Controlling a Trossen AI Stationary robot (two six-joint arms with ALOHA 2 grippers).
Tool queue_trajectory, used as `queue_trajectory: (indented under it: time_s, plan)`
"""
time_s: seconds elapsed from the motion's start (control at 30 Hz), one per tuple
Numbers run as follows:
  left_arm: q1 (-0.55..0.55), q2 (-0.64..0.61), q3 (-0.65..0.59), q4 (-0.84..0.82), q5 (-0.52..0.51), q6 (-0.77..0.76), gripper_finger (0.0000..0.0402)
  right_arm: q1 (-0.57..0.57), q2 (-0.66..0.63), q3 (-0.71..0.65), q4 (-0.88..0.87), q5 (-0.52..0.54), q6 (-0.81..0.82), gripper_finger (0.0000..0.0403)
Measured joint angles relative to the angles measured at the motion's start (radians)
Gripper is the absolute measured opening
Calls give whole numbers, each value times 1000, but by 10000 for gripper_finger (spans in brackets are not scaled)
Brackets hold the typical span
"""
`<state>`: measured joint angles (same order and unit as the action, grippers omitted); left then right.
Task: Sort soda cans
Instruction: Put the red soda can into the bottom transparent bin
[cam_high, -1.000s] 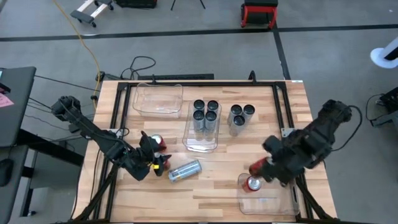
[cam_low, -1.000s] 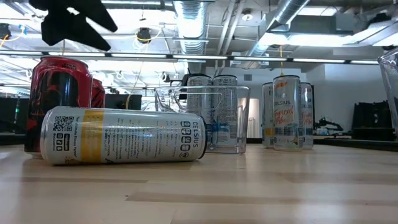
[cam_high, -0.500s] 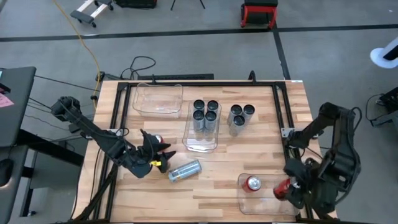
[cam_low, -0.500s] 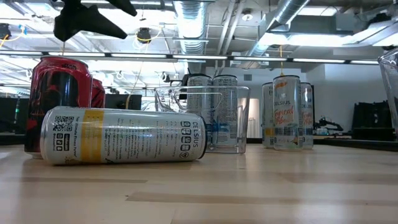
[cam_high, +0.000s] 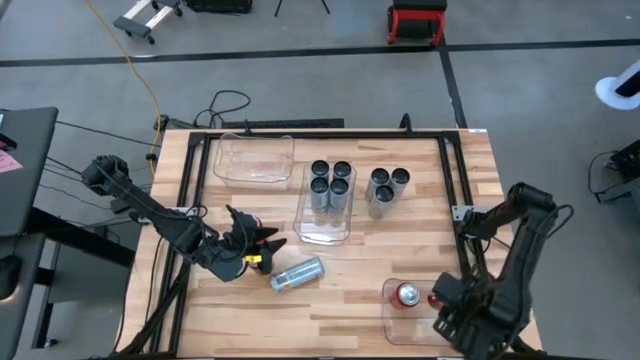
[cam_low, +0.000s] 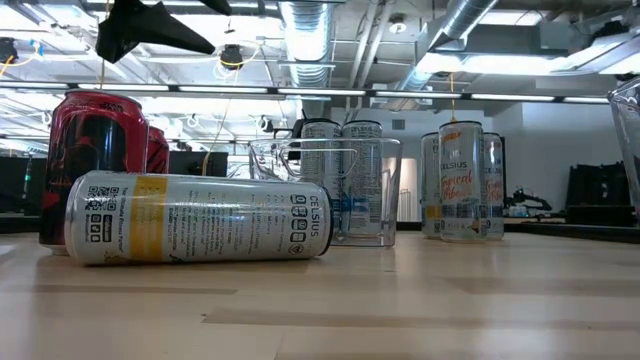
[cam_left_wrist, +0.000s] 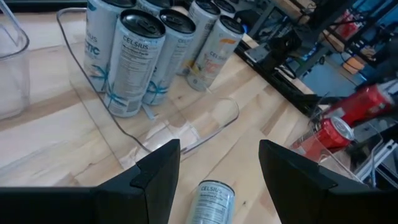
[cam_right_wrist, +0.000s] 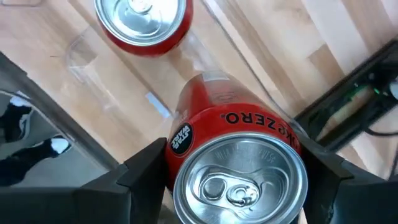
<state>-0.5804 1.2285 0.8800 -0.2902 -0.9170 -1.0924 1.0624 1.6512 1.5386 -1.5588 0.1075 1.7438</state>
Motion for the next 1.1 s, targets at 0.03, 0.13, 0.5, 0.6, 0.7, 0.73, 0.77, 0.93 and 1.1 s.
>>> queue_trajectory:
  time_s: [0.03, 0.13, 0.5, 0.6, 0.7, 0.73, 0.77, 0.93, 1.1]
  plan:
    - [0, 0, 0, 1, -5, -4, 213, -5, 4, -15, 14, 0, -10, 276]
    - [0, 0, 0, 6, -9, -9, 213, -21, 5, -92, 73, 0, -40, 276]
    - [-2, 0, 0, 20, -11, -53, 213, -78, -46, -277, 249, -1, -123, 276]
    - [-2, 0, 0, 20, -11, -57, 213, -85, -46, -298, 267, -2, -154, 277]
    - [-2, 0, 0, 20, -11, -57, 213, -90, -46, -307, 278, -1, -156, 307]
    - [-2, 0, 0, 20, -11, -57, 213, -90, -46, -307, 279, -1, -156, 320]
    - [-2, 0, 0, 20, -10, -55, 213, -90, -46, -307, 280, -1, -156, 334]
    - [-2, 0, 0, 14, 22, 6, 213, -90, -46, -293, 274, -1, -156, 387]
    - [-2, 0, 0, 11, 22, 49, 213, -82, -46, -268, 246, -1, -156, 390]
